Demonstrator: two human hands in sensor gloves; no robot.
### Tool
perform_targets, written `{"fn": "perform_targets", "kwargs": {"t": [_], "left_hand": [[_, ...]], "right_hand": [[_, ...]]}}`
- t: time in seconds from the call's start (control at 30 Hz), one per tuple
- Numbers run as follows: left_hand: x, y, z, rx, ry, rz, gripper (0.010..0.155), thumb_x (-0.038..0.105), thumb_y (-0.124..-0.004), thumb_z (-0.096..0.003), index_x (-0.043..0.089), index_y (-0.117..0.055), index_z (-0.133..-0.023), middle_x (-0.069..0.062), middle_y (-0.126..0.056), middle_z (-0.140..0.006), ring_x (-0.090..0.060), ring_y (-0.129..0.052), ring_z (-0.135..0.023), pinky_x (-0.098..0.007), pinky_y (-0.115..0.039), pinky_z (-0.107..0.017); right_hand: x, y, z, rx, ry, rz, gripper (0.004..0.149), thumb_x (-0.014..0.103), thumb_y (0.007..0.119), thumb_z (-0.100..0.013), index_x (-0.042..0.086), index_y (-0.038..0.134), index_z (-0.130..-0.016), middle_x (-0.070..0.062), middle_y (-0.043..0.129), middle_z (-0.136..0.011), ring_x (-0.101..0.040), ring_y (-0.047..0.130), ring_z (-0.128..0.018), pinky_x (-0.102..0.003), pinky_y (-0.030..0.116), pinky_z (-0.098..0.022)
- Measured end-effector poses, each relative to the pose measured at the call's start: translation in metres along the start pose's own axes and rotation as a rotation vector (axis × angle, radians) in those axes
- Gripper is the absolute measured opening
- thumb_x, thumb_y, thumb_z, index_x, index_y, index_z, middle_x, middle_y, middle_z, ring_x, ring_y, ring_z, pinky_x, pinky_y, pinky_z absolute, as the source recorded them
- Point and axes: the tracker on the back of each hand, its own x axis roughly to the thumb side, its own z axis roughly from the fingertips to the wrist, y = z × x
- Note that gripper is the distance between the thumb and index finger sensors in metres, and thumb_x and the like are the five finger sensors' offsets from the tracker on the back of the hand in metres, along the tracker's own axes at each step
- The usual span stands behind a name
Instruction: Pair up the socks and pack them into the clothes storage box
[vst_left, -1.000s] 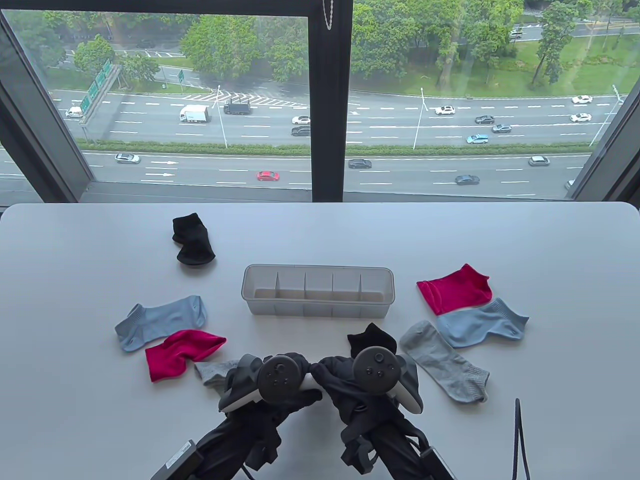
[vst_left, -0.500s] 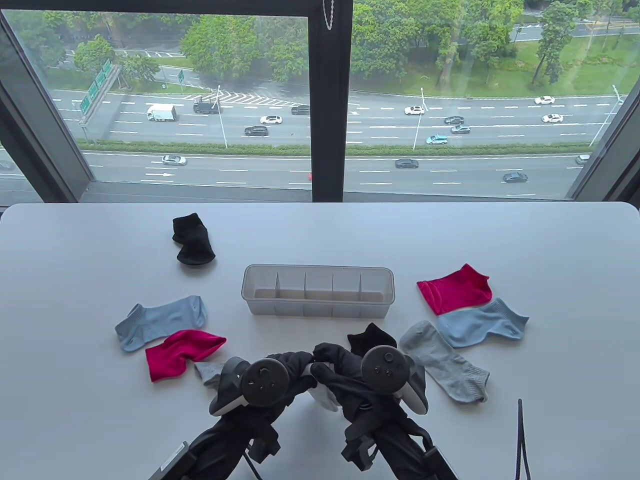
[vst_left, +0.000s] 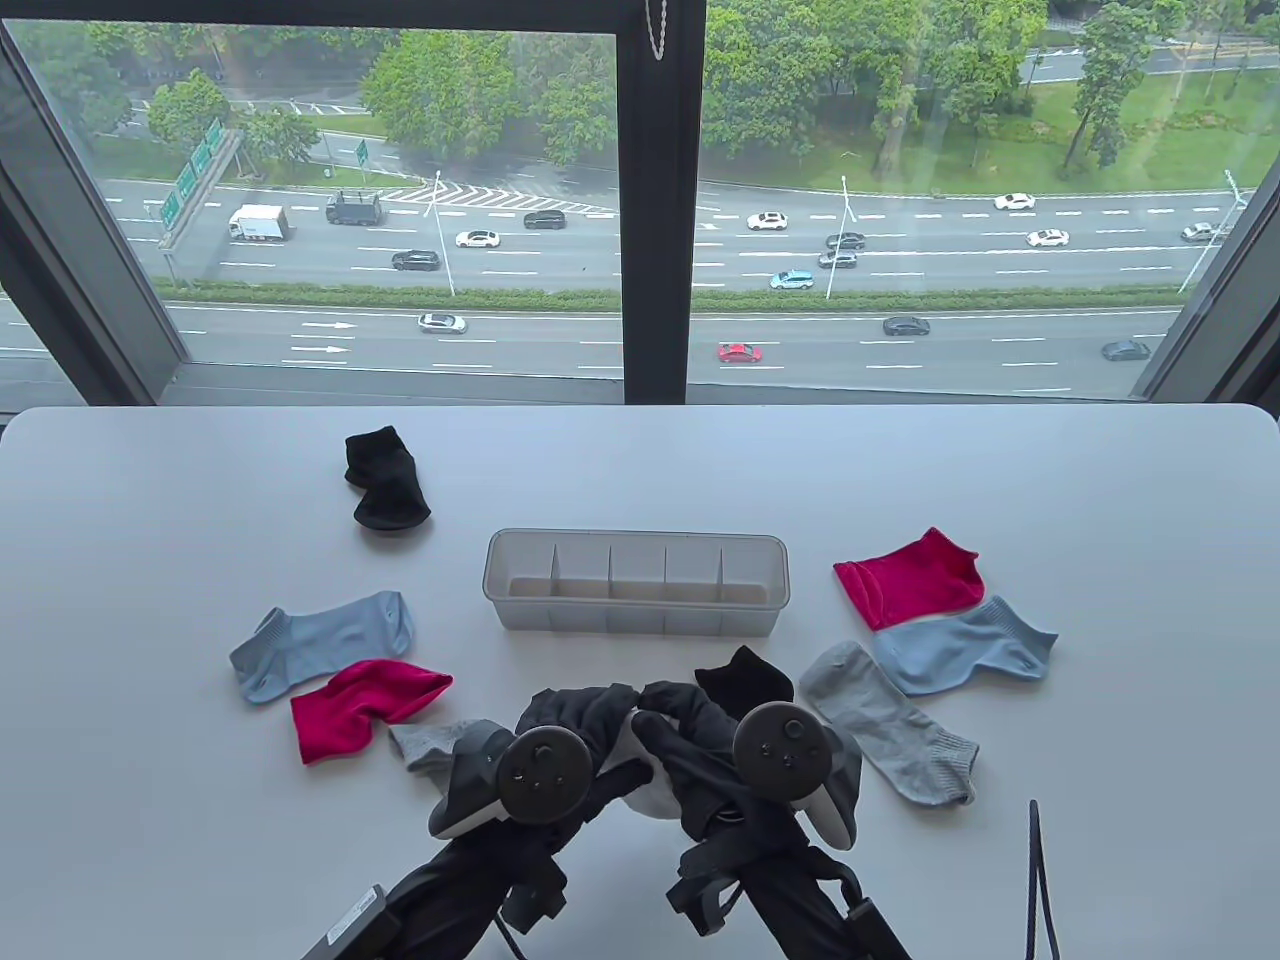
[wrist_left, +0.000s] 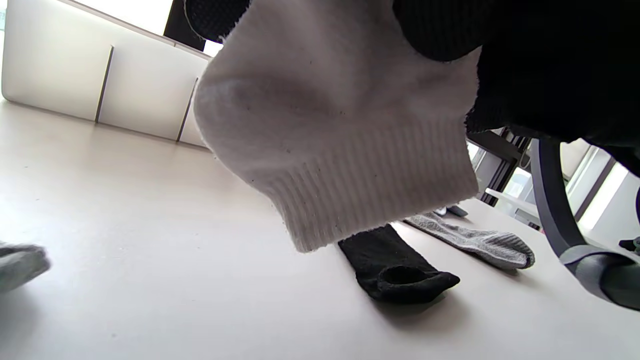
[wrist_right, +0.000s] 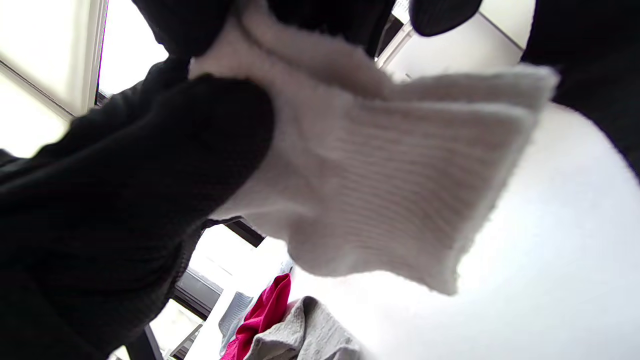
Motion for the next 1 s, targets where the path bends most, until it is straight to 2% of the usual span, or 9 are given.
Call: {"fn": "perform_targets", "kwargs": {"t": [0.2, 0.3, 0.37, 0.43, 0.5, 0.6, 0.7, 0.83, 1.0], "left_hand": [[-0.008, 0.007, 0.000, 0.074, 0.068, 0.010, 0.048, 0.041, -0.080, -0.0505, 0.008, -0.070, -0.084, -0.009, -0.088, -0.060, -0.030, -0.092, -0.050, -0.058, -0.078, -0.052], [-0.012, 0.008, 0.001, 0.041, 0.049, 0.043, 0.047, 0.043, -0.079, -0.0516, 0.008, -0.074, -0.083, -0.008, -0.091, -0.054, -0.028, -0.095, -0.043, -0.057, -0.082, -0.047], [-0.010, 0.007, 0.002, 0.044, 0.046, 0.031, 0.057, 0.045, -0.077, -0.0516, 0.004, -0.070, -0.091, -0.009, -0.093, -0.059, -0.033, -0.097, -0.051, -0.060, -0.080, -0.052], [-0.007, 0.007, 0.004, 0.067, 0.042, 0.004, 0.073, 0.046, -0.077, -0.0510, 0.006, -0.046, -0.104, -0.019, -0.080, -0.094, -0.046, -0.085, -0.082, -0.067, -0.065, -0.066], [-0.004, 0.009, 0.005, 0.101, 0.001, -0.004, 0.066, 0.042, -0.078, -0.0517, 0.012, -0.048, -0.102, -0.019, -0.062, -0.106, -0.046, -0.069, -0.095, -0.069, -0.056, -0.071], [0.000, 0.011, 0.005, 0.131, -0.021, 0.000, 0.055, 0.037, -0.077, -0.0536, 0.005, -0.063, -0.097, -0.021, -0.082, -0.088, -0.041, -0.089, -0.075, -0.063, -0.069, -0.065], [-0.004, 0.009, 0.002, 0.065, -0.043, 0.034, 0.054, 0.035, -0.071, -0.0553, 0.003, -0.064, -0.098, -0.022, -0.085, -0.083, -0.040, -0.091, -0.070, -0.064, -0.068, -0.066], [-0.003, 0.005, 0.001, 0.016, -0.039, 0.008, 0.054, 0.039, -0.062, -0.0571, 0.003, -0.062, -0.097, -0.018, -0.086, -0.073, -0.035, -0.090, -0.059, -0.064, -0.067, -0.065], [-0.005, 0.005, -0.002, -0.085, 0.033, -0.023, 0.067, 0.051, -0.077, -0.0486, 0.011, -0.053, -0.097, -0.013, -0.078, -0.078, -0.034, -0.083, -0.066, -0.065, -0.063, -0.067]], "right_hand": [[0.005, 0.007, -0.002, 0.111, -0.060, 0.085, 0.062, 0.040, 0.072, -0.059, 0.017, 0.046, -0.110, -0.013, 0.065, -0.107, -0.040, 0.064, -0.100, -0.071, 0.042, -0.072], [0.009, 0.005, -0.002, 0.057, -0.086, 0.159, 0.052, 0.039, 0.074, -0.058, 0.024, 0.056, -0.105, -0.007, 0.072, -0.104, -0.031, 0.074, -0.096, -0.068, 0.047, -0.074], [0.009, 0.003, -0.002, 0.043, -0.077, 0.178, 0.048, 0.040, 0.072, -0.059, 0.020, 0.062, -0.101, -0.007, 0.081, -0.093, -0.027, 0.082, -0.087, -0.067, 0.049, -0.074], [0.006, 0.003, -0.002, 0.041, -0.055, 0.162, 0.048, 0.040, 0.068, -0.060, 0.014, 0.063, -0.100, -0.008, 0.084, -0.087, -0.027, 0.085, -0.081, -0.066, 0.050, -0.074], [0.002, 0.003, -0.003, 0.042, -0.031, 0.127, 0.047, 0.040, 0.064, -0.061, 0.011, 0.064, -0.098, -0.008, 0.086, -0.083, -0.026, 0.087, -0.076, -0.065, 0.052, -0.073], [-0.002, 0.003, -0.003, 0.057, -0.002, 0.080, 0.050, 0.041, 0.062, -0.062, 0.010, 0.061, -0.101, -0.009, 0.082, -0.088, -0.029, 0.083, -0.082, -0.067, 0.048, -0.073], [-0.002, 0.004, -0.003, 0.105, -0.034, 0.071, 0.063, 0.041, 0.068, -0.060, 0.018, 0.040, -0.112, -0.012, 0.056, -0.113, -0.039, 0.067, -0.099, -0.071, 0.044, -0.072], [0.002, -0.001, -0.003, 0.030, -0.037, 0.141, 0.045, 0.037, 0.069, -0.061, 0.019, 0.061, -0.101, -0.012, 0.082, -0.092, -0.027, 0.088, -0.079, -0.064, 0.053, -0.073], [0.006, 0.006, -0.002, 0.045, -0.035, 0.147, 0.045, 0.037, 0.062, -0.062, 0.013, 0.060, -0.100, -0.012, 0.086, -0.079, -0.022, 0.091, -0.063, -0.058, 0.059, -0.072]]}}
